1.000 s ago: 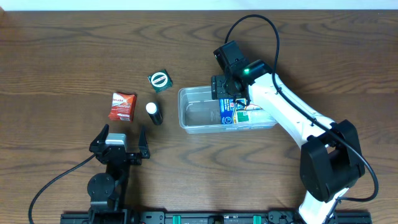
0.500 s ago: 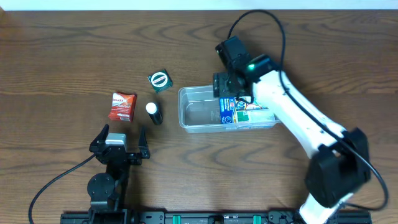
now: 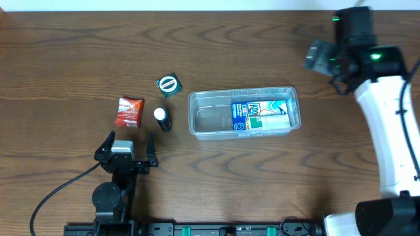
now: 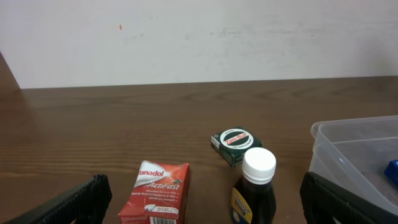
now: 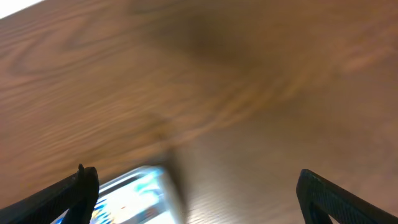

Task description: Pack container

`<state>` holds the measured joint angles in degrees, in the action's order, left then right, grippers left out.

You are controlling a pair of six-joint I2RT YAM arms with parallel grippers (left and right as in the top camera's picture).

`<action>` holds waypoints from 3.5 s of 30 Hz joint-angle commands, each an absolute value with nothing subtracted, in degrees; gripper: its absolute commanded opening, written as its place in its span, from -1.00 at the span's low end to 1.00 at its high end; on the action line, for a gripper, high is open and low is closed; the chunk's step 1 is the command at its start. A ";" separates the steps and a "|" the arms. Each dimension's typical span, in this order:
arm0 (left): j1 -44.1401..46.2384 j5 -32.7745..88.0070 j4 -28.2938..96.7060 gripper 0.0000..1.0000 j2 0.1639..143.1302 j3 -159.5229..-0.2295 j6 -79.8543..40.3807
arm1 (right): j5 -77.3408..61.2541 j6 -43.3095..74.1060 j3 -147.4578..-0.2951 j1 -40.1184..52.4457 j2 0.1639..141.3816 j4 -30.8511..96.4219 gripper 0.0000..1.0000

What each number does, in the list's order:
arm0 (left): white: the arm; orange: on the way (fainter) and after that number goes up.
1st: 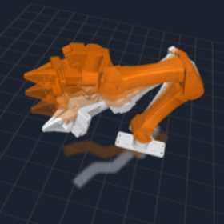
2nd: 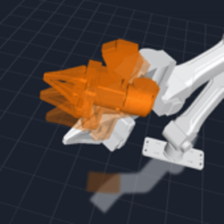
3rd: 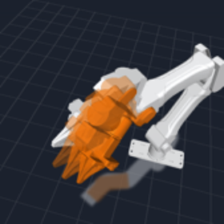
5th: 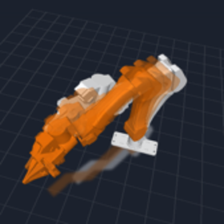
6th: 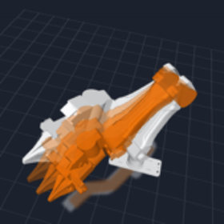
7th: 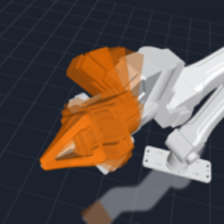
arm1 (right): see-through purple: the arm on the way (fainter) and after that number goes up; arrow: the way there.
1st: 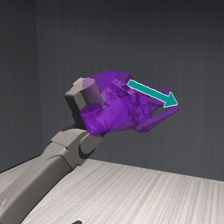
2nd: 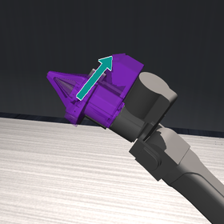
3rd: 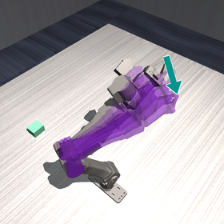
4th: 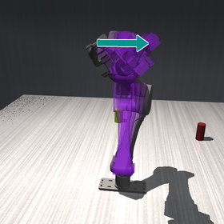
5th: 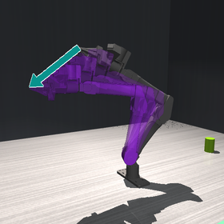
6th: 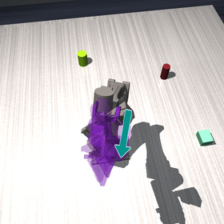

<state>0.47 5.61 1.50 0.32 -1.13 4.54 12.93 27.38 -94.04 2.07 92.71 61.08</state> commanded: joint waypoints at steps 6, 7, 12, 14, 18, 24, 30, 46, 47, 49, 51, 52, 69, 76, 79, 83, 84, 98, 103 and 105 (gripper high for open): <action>0.23 6.85 3.60 0.96 0.34 -0.25 4.91 | 13.23 27.18 -91.44 -8.64 92.95 63.92 0.99; 0.23 6.85 3.60 0.96 0.34 -0.25 4.91 | 13.06 27.16 -91.24 -9.19 92.95 64.20 0.98; 0.23 6.85 3.57 0.96 0.34 -0.25 4.91 | 13.08 27.14 -90.80 -10.17 92.95 66.43 0.99; 0.23 6.85 3.57 0.96 0.34 -0.25 4.91 | 13.06 27.14 -90.80 -10.11 92.95 66.98 0.99; 0.23 6.85 3.57 0.96 0.34 -0.25 4.91 | 13.06 27.16 -90.78 -10.11 92.95 66.92 0.98; 0.23 6.85 3.57 0.96 0.34 -0.25 4.91 | 13.08 27.16 -90.78 -10.11 92.95 66.81 0.99; 0.23 6.87 3.57 0.96 0.34 -0.25 4.91 | 13.06 27.16 -90.78 -10.11 92.95 66.87 0.98; 0.23 18.90 8.23 0.96 2.35 -9.74 -5.04 | 13.06 27.16 -90.78 -10.11 92.95 66.87 0.98; 0.23 18.90 10.35 0.96 3.38 -12.21 -5.02 | 13.06 27.16 -90.78 -10.11 92.95 66.87 0.99; 0.23 18.87 15.07 0.96 6.55 -17.89 -4.12 | 13.06 27.16 -90.78 -10.11 92.95 66.87 0.99; 0.23 18.87 19.73 0.96 10.79 -23.79 -2.44 | 13.06 27.16 -90.78 -10.11 92.95 66.87 0.99; 0.23 18.85 21.89 0.96 13.15 -26.68 -1.67 | 13.06 27.16 -90.78 -10.11 92.95 66.87 0.99; 0.21 11.88 63.83 0.96 69.41 -82.98 17.52 | 13.06 27.16 -90.78 -10.11 92.95 66.87 0.99; -4.45 11.86 61.87 0.96 78.81 -86.06 12.91 | 13.06 27.16 -90.78 -10.11 92.95 66.87 0.98; -8.16 11.90 61.14 0.96 82.19 -86.06 11.73 | 13.06 27.16 -90.78 -10.11 92.95 66.87 0.98; -11.94 12.73 60.93 0.96 85.95 -86.06 11.70 | 13.06 27.14 -90.78 -10.11 92.95 66.87 0.98; -12.51 13.74 60.62 0.96 86.87 -86.06 11.73 | 13.06 27.14 -90.78 -10.11 92.95 66.87 0.98; -12.95 13.87 58.61 0.96 101.60 -86.04 14.57 | 13.06 27.16 -90.78 -10.11 92.95 66.87 0.99; -12.95 13.91 58.61 0.96 106.83 -86.04 15.00 | 13.06 27.16 -90.78 -10.11 92.95 66.87 0.98; -12.88 13.91 58.61 0.96 108.55 -86.04 15.00 | 13.06 27.16 -90.78 -10.11 92.95 66.87 0.98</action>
<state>-12.80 13.56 58.46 106.76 -84.90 13.82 12.60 27.38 -90.67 -9.76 92.88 66.81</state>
